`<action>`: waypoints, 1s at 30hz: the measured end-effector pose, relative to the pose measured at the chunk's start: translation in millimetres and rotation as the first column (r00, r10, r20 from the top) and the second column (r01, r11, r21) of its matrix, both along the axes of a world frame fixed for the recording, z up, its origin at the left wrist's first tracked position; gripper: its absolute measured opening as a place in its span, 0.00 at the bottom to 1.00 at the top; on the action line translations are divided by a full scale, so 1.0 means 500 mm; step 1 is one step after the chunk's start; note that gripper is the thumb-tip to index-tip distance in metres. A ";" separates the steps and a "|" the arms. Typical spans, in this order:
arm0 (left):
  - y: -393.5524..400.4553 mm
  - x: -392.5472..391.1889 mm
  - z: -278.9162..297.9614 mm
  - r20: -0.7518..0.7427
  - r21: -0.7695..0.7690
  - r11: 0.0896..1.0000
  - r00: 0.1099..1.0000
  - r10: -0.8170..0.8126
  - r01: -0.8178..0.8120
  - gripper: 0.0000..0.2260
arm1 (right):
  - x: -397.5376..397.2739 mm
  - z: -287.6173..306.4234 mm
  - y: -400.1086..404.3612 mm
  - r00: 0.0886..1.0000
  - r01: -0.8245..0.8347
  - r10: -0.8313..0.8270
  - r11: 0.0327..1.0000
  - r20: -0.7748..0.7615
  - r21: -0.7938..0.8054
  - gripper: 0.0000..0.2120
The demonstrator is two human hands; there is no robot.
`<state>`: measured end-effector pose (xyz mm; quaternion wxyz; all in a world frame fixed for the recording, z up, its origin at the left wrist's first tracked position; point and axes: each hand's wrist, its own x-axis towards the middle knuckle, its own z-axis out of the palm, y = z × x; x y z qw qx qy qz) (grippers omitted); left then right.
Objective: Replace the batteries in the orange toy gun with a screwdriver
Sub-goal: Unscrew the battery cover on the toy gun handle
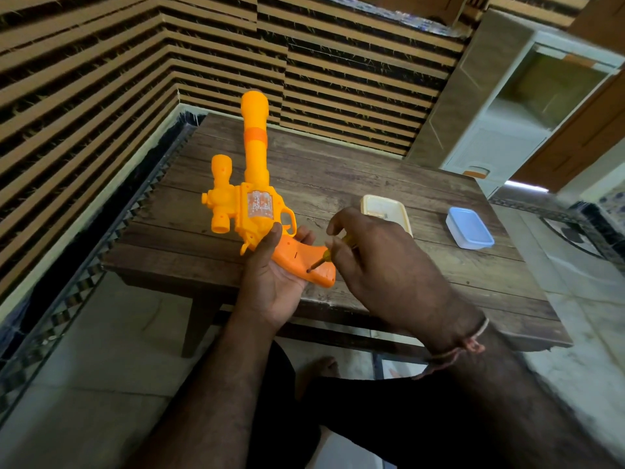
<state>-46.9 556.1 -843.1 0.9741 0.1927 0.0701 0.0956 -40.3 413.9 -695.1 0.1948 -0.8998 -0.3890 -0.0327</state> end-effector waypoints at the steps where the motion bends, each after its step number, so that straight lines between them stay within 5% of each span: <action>1: -0.001 0.001 0.000 0.005 0.004 1.000 1.000 -0.007 0.007 0.45 | 0.001 0.000 0.000 0.999 0.019 -0.019 1.000 0.030 -0.023 0.11; 4: -0.003 0.000 0.005 -0.035 0.006 1.000 0.999 0.008 -0.008 0.48 | 0.006 -0.004 0.001 0.996 0.049 -0.044 0.997 0.081 -0.060 0.08; 14: -0.003 -0.001 0.005 -0.058 0.028 1.000 0.998 0.008 -0.007 0.48 | 0.007 0.003 -0.003 0.992 0.008 -0.006 1.000 -0.125 0.022 0.13; 19: -0.001 0.000 0.005 -0.044 -0.003 1.000 0.999 -0.004 0.004 0.49 | 0.007 -0.002 -0.001 0.996 0.062 -0.054 0.991 0.070 -0.119 0.09; 22: -0.002 0.001 0.003 -0.045 0.001 1.000 0.999 -0.008 0.009 0.50 | 0.005 0.002 0.003 1.000 0.018 -0.019 0.999 -0.020 -0.045 0.07; 30: 0.001 0.003 -0.004 -0.004 0.003 1.000 1.000 -0.014 0.014 0.40 | 0.003 -0.003 0.003 0.998 0.049 -0.050 0.998 -0.026 -0.033 0.07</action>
